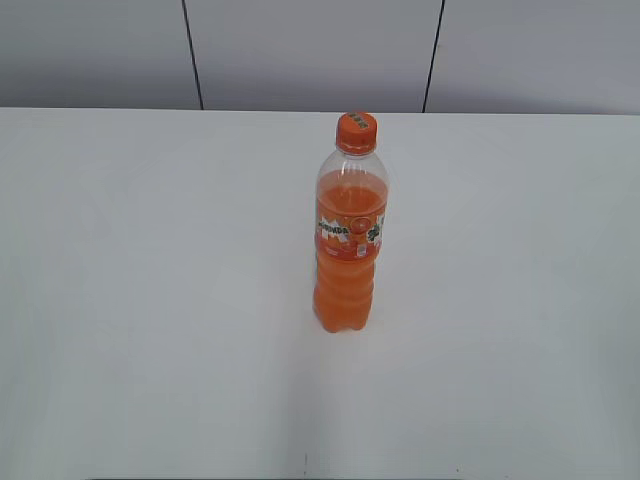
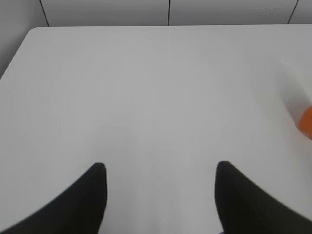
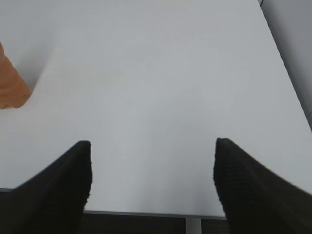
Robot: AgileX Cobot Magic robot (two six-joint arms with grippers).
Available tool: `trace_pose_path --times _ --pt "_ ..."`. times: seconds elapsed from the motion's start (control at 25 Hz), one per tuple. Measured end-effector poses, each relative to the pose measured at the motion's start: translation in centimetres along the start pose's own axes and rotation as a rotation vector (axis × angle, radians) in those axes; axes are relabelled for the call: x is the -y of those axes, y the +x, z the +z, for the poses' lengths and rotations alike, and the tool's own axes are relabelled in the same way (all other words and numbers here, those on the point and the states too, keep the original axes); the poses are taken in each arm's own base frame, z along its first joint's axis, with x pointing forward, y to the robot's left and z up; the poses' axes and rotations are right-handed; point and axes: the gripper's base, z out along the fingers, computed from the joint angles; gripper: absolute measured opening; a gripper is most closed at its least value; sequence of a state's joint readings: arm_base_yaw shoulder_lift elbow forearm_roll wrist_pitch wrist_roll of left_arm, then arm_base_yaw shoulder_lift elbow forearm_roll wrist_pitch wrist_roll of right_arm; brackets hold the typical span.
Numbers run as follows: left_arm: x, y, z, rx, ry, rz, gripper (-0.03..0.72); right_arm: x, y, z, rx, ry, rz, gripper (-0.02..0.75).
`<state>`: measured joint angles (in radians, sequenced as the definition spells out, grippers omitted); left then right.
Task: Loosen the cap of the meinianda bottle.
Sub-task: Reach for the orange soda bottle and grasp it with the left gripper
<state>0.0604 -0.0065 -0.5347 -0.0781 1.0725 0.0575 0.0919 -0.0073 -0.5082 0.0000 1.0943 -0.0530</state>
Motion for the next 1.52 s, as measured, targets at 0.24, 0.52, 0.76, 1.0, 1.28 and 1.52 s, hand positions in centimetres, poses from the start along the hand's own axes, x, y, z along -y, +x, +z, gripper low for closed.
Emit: trace_pose_path --times 0.24,0.52,0.76,1.0,1.28,1.52 --pt "0.0 0.0 0.0 0.000 0.000 0.000 0.436 0.0 0.0 0.0 0.000 0.000 0.000 0.584" --pt "0.0 0.0 0.0 0.000 0.000 0.000 0.436 0.0 0.0 0.0 0.000 0.000 0.000 0.584" --pt "0.0 0.0 0.0 0.000 0.000 0.000 0.436 0.0 0.0 0.0 0.000 0.000 0.000 0.584" --pt "0.0 0.0 0.0 0.000 0.000 0.000 0.436 0.0 0.0 0.0 0.000 0.000 0.000 0.584" --pt "0.0 0.0 0.0 0.001 -0.003 0.001 0.436 0.0 0.0 0.0 0.000 0.000 0.000 0.584" --pt "-0.1 -1.1 -0.4 0.102 -0.009 0.003 0.436 0.0 0.0 0.0 0.000 0.000 0.000 0.584"
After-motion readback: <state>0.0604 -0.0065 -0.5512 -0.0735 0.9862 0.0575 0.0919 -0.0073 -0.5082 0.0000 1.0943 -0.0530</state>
